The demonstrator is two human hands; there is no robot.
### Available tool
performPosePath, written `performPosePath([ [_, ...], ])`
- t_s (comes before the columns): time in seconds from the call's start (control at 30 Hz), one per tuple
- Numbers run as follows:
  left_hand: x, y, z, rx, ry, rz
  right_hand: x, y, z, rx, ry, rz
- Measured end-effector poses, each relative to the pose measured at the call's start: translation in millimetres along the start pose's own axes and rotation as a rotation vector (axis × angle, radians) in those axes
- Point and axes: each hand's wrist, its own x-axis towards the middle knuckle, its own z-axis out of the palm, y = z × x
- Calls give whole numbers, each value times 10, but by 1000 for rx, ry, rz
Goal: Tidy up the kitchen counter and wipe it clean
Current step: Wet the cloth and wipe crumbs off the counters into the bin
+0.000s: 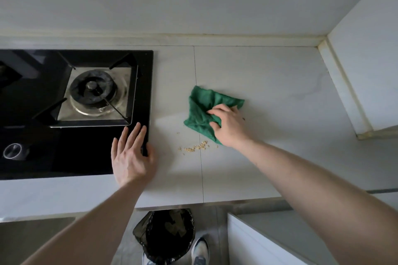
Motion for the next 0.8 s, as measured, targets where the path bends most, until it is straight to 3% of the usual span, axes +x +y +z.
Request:
performPosePath([
  [0.27, 7, -19, 7, 5, 3, 1, -492, -361, 252, 49, -13, -164],
  [0.37, -18, -26, 6, 9, -13, 3, -524, -421, 300, 123, 12, -104],
  [0.53, -1, -36, 13, 9, -17, 9, -92, -349, 105, 220, 196, 85],
  [0.63, 10, -41, 33, -5, -11, 12, 98, -400, 80, 128, 114, 98],
  [0.8, -4, -128, 57, -28, -6, 31, -48, -747, 347, 9, 9, -82],
])
